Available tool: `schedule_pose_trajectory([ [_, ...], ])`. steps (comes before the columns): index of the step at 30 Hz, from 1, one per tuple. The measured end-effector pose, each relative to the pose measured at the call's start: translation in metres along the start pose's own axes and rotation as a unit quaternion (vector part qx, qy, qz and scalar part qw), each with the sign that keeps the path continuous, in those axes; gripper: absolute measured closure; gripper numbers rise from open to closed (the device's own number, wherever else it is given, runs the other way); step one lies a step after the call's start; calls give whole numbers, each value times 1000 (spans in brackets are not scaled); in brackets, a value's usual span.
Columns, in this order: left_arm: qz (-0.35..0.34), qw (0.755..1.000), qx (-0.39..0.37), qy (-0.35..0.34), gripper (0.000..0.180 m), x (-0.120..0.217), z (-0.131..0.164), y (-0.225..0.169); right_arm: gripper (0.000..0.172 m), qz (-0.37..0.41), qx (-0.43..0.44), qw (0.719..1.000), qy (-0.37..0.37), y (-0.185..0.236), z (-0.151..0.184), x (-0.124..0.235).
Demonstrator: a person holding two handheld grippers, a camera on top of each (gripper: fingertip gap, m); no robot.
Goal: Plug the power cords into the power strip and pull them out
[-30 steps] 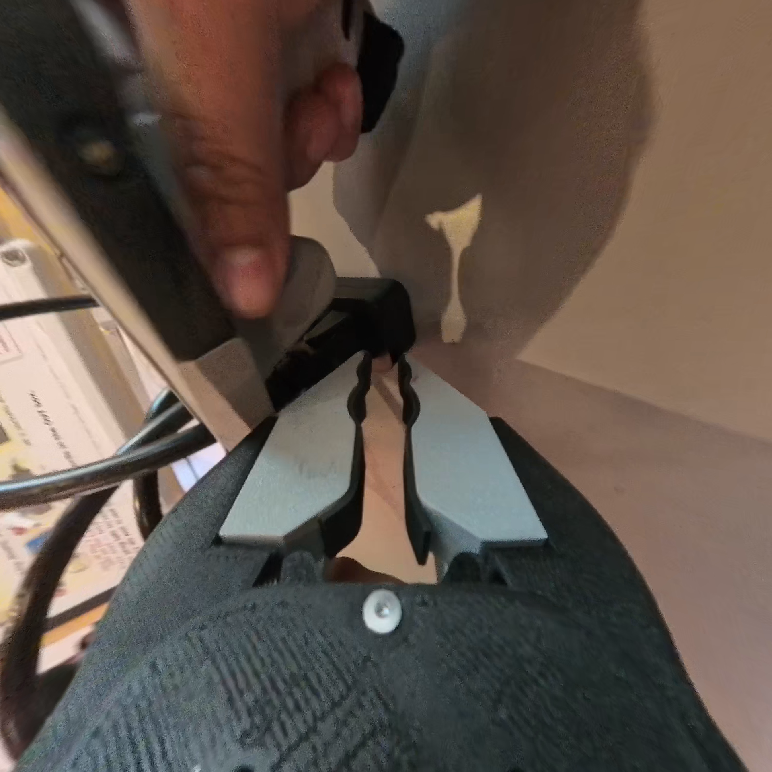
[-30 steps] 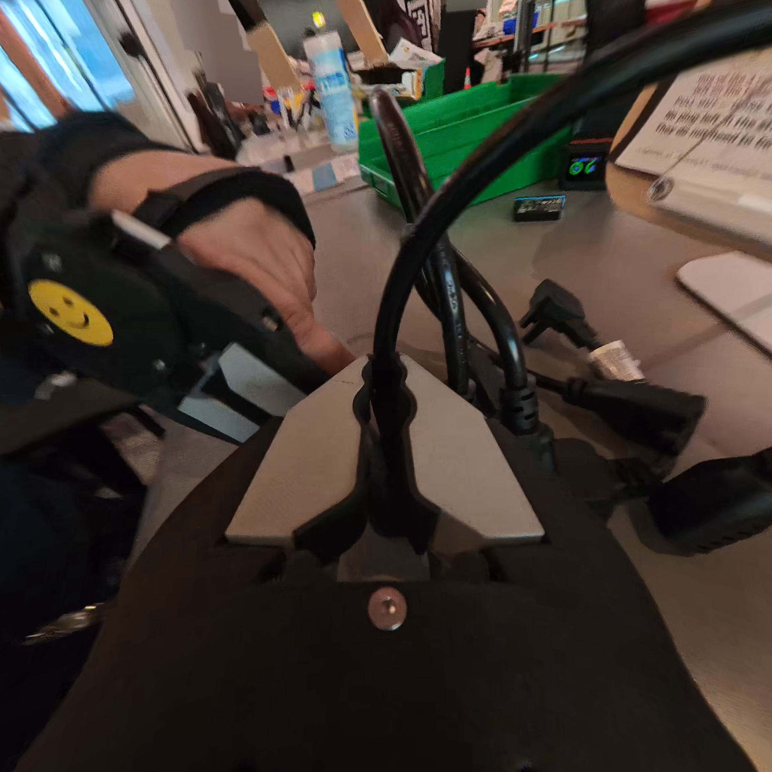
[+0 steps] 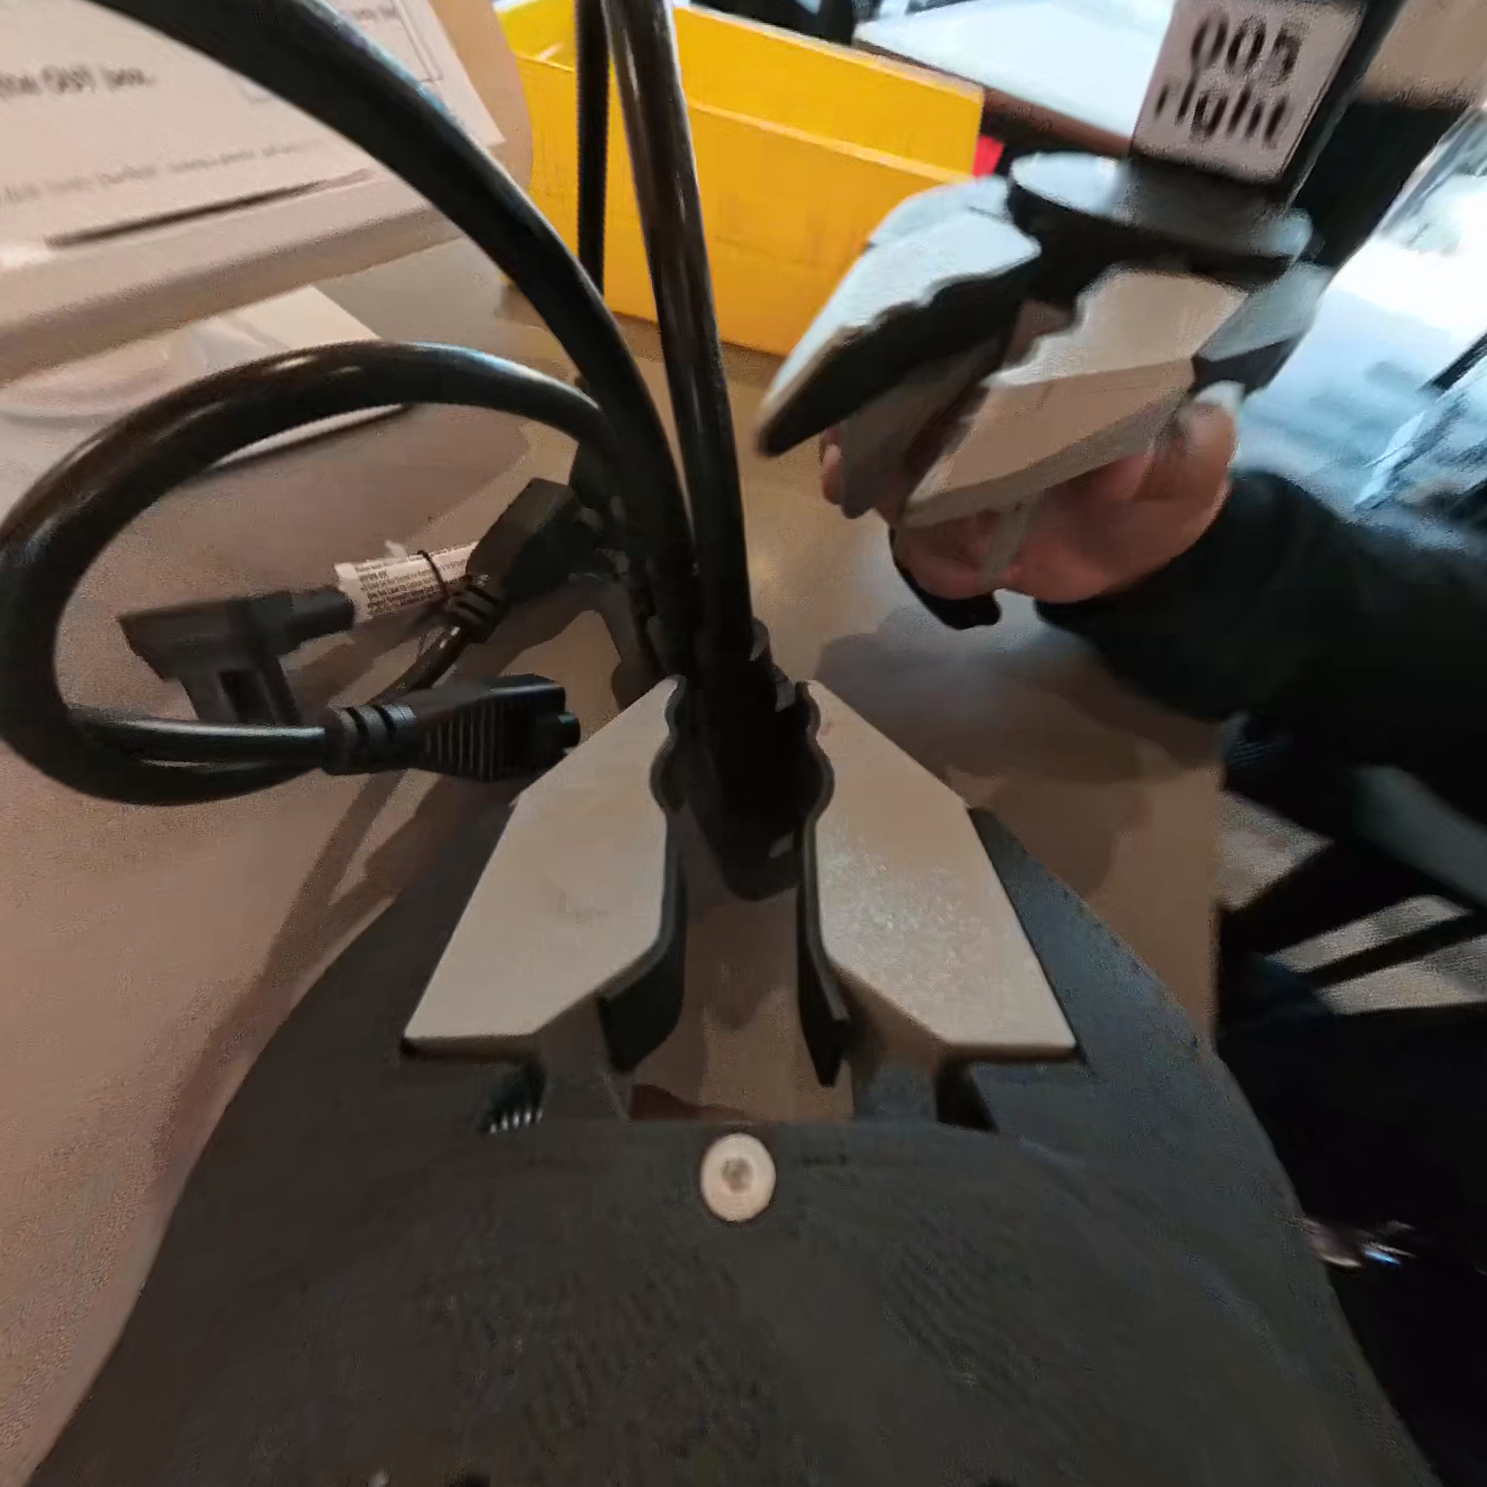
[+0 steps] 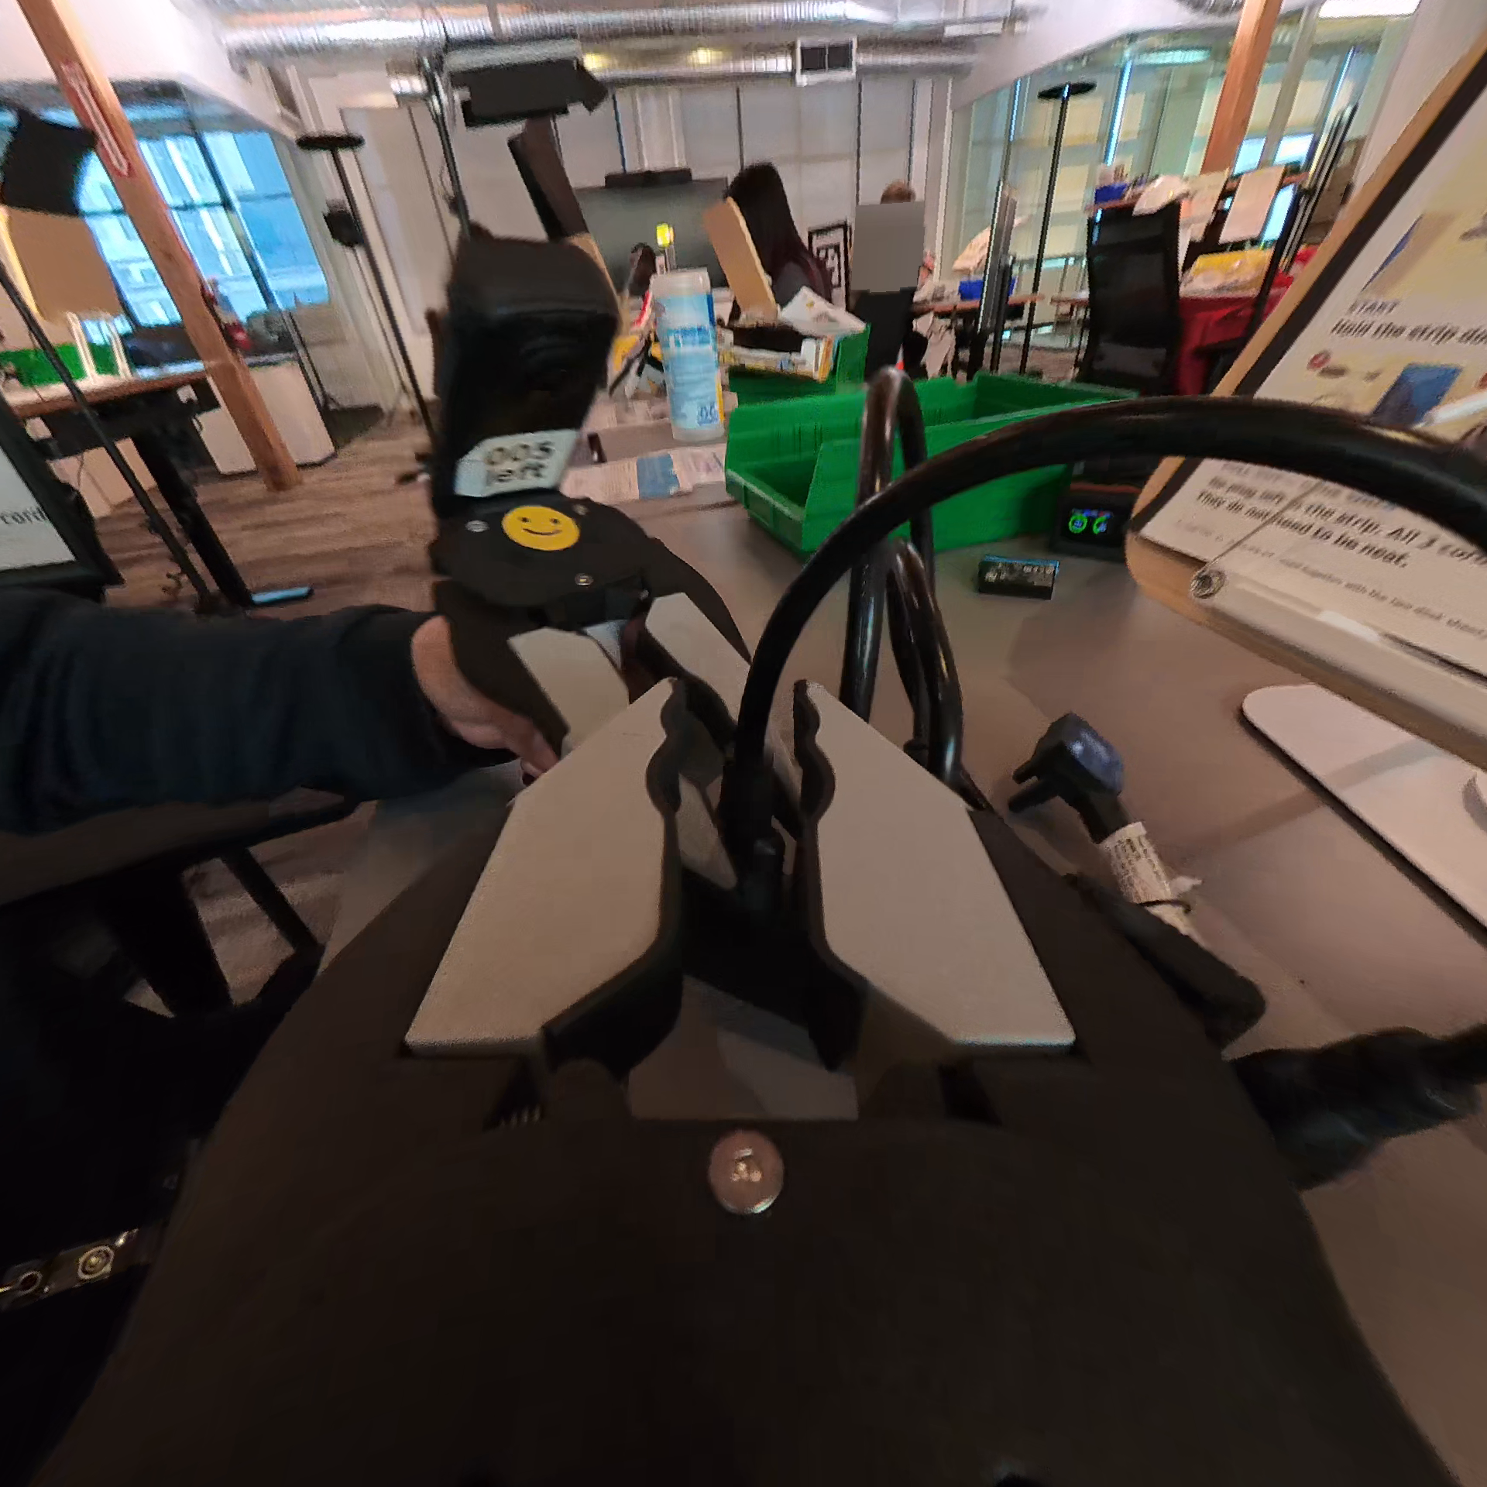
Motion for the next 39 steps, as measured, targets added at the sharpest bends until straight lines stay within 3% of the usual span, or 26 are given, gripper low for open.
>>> schedule_pose_trajectory([
  [5,45,997,60,-3,157,10,6,19,148,31,-24,999,-13,-12,1,11],
  [16,37,998,-38,22,156,10,19,8,150,104,0,989,110,-21,23,-6],
  [24,55,998,-29,20,157,8,19,4,158,116,46,980,153,-18,30,-24],
  [28,51,998,-22,16,157,7,19,2,159,110,22,981,155,-19,28,-22],
  [30,57,998,-6,7,151,10,19,-2,159,109,8,983,145,-20,27,-19],
  [33,74,997,6,20,126,16,22,-8,159,111,-24,988,101,-23,22,-11],
  [39,-50,993,-105,25,110,16,28,-25,160,76,-140,987,-20,-33,17,5],
])
Point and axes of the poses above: each gripper's, where its closed fingertips meet, x back along the fingers, z out of its underside, y = z × x across the jaws, the point moved 10 cm from there along x, back along the fingers, and after that the axes turned 9 degrees about -z, right-handed, at the moved point
